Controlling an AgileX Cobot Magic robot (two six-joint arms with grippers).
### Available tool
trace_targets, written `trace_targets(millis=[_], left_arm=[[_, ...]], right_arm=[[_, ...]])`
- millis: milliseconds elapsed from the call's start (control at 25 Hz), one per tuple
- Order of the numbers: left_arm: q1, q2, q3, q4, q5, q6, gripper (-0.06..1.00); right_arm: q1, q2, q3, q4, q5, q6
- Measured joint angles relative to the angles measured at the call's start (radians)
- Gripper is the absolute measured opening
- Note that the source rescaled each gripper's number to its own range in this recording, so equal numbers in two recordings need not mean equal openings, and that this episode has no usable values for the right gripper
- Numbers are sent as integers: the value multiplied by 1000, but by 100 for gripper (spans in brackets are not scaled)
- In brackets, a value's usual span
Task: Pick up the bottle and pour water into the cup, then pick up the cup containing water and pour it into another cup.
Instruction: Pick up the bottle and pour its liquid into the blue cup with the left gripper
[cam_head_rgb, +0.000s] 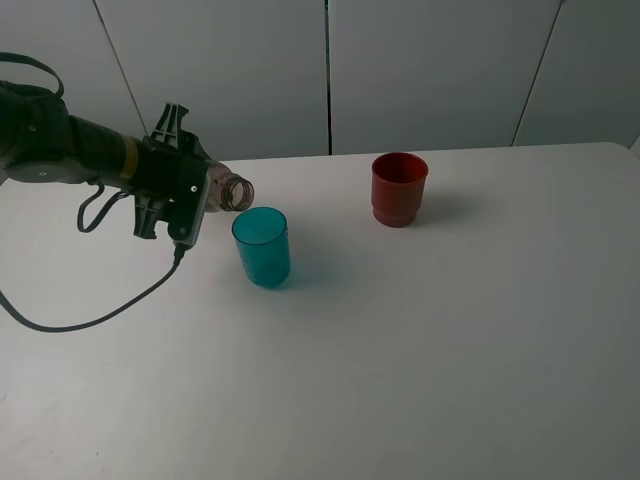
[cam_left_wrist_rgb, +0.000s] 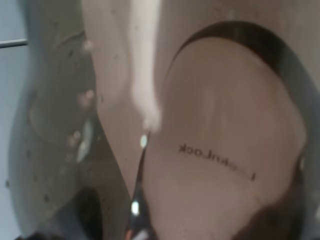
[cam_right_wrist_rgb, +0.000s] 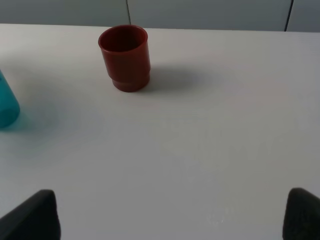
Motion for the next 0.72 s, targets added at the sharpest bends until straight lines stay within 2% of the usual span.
trace_targets(millis=[720], left_arm=[[-5,0,-46,0,8,85,0]], right_arm=[[0,0,0,0,0,0]])
